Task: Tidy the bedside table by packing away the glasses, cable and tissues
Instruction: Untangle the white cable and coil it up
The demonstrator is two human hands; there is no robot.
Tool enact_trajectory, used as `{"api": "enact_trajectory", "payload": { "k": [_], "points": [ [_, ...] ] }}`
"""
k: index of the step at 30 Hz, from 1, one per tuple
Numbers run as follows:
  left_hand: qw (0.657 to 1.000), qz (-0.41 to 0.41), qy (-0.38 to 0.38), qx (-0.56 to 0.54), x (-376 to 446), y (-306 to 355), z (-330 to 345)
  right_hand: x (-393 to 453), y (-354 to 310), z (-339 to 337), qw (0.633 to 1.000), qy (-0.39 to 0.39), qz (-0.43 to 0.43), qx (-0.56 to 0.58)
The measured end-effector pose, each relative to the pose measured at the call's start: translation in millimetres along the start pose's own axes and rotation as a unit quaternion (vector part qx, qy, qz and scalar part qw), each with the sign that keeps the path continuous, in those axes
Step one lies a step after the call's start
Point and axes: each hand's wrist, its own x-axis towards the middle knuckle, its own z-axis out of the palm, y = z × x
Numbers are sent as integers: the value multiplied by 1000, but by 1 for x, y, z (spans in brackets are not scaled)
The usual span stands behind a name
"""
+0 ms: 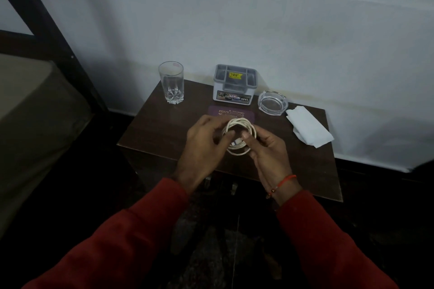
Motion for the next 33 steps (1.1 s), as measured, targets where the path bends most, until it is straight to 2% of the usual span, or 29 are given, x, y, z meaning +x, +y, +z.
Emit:
{"api": "enact_trajectory", "payload": {
  "k": [4,11,16,23,28,30,33],
  "points": [
    [999,-36,-38,4,1,-6,0,4,-2,-7,999,30,8,-7],
    [963,-221,-6,-155,12,-17,-7,8,-4,-12,999,44,28,-9],
    [896,-339,46,-284,23,-31,-20,10,-3,-18,997,55,53,-25],
    [831,-402,110,-368,59,-65,-12,14,-2,-15,997,56,53,-13],
    [750,-469,135,-446,99,-85,15,17,-1,-18,996,60,58,2],
    [736,-484,129,-456,113,-91,27,18,-1,-21,997,56,61,4],
    [736,-496,134,-442,132,-98,43,19,-3,-27,997,51,59,9]
  ]
}}
